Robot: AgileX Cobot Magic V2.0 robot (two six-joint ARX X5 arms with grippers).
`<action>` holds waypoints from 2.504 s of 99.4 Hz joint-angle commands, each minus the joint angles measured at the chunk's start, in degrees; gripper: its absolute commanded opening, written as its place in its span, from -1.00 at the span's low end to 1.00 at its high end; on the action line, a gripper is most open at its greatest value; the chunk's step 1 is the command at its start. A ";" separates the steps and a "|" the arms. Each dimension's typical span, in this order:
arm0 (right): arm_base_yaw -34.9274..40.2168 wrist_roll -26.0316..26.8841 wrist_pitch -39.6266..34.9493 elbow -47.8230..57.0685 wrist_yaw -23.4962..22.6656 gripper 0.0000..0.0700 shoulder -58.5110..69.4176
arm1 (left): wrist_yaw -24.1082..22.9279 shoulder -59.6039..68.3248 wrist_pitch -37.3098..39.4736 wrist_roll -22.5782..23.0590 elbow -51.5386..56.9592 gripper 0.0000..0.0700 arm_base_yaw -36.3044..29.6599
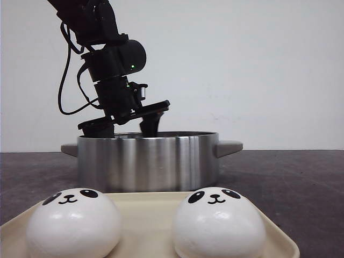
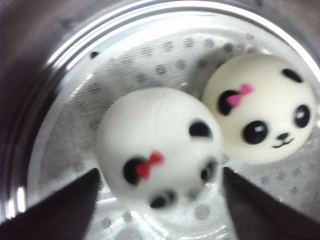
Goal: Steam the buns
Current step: 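Open the left gripper and raise it out of the pot, then lower the right gripper over the panda bun farther from the left gripper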
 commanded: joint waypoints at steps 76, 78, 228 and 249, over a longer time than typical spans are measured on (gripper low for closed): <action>0.66 9.97 -4.13 -16.00 -5.97 -0.98 2.05 | -0.37 -30.95 -6.38 -1.95 12.55 0.16 -0.13; 0.66 10.64 -4.04 -17.62 -6.67 -0.98 2.08 | -0.37 -32.41 -7.48 -1.42 12.55 0.16 -0.15; -10.34 18.12 24.22 -56.85 -50.84 0.28 27.19 | -5.60 -70.40 -34.40 5.44 12.37 0.16 -5.81; -11.37 17.79 25.51 -56.83 -49.46 0.17 30.36 | -5.55 -70.40 -34.38 5.44 12.37 0.16 -5.84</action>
